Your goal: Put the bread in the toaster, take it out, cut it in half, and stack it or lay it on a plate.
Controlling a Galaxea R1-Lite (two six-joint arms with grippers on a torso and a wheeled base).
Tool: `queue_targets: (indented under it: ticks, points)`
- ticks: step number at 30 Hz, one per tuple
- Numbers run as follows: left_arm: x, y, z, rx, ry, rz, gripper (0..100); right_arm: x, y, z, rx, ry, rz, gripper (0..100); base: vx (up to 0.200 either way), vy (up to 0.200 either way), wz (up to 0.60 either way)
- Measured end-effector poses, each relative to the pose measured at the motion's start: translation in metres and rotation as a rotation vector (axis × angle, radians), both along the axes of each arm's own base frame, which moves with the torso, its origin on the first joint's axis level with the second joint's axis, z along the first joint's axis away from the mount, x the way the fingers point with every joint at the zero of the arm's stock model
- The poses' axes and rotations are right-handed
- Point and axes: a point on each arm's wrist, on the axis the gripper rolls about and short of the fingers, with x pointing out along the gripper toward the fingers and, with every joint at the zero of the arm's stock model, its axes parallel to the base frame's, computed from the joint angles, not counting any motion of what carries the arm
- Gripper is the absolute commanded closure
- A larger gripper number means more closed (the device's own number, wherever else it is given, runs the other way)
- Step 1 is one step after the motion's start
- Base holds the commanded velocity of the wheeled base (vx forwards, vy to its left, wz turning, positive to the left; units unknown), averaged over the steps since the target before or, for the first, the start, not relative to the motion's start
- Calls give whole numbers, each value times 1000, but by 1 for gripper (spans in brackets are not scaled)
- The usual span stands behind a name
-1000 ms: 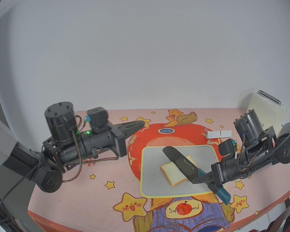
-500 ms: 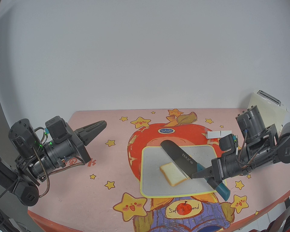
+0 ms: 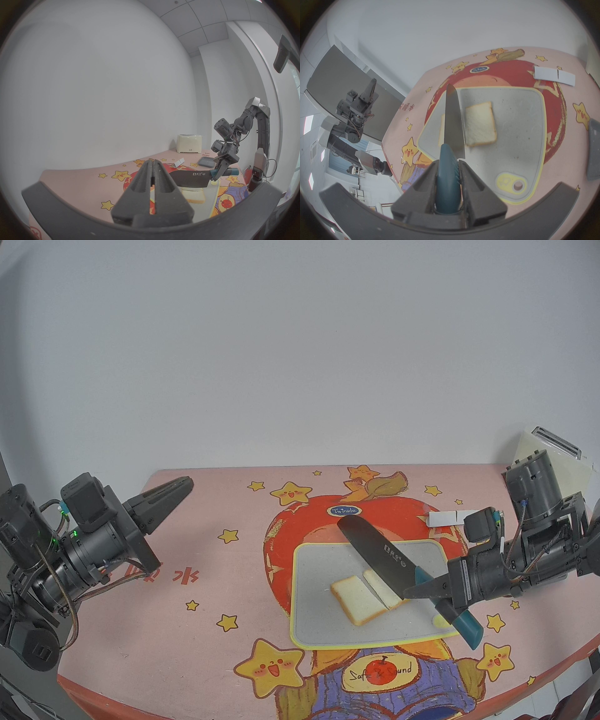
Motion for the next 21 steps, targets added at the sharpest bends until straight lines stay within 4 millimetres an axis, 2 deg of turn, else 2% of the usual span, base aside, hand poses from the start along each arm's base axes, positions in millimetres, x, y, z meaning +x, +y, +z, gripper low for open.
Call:
queue_targets:
  ticks: [8,15,21]
  points:
    - [-3,4,1,29,-29,22,100,-6,-10,15,-29,-73,-182,100,0,0,0]
    - [-5,5,2,30,-34,27,100,-13,-19,30,12,-119,-250,100,0,0,0]
    - [-6,5,1,32,-29,29,100,-16,-23,35,-10,-163,-308,100,0,0,0]
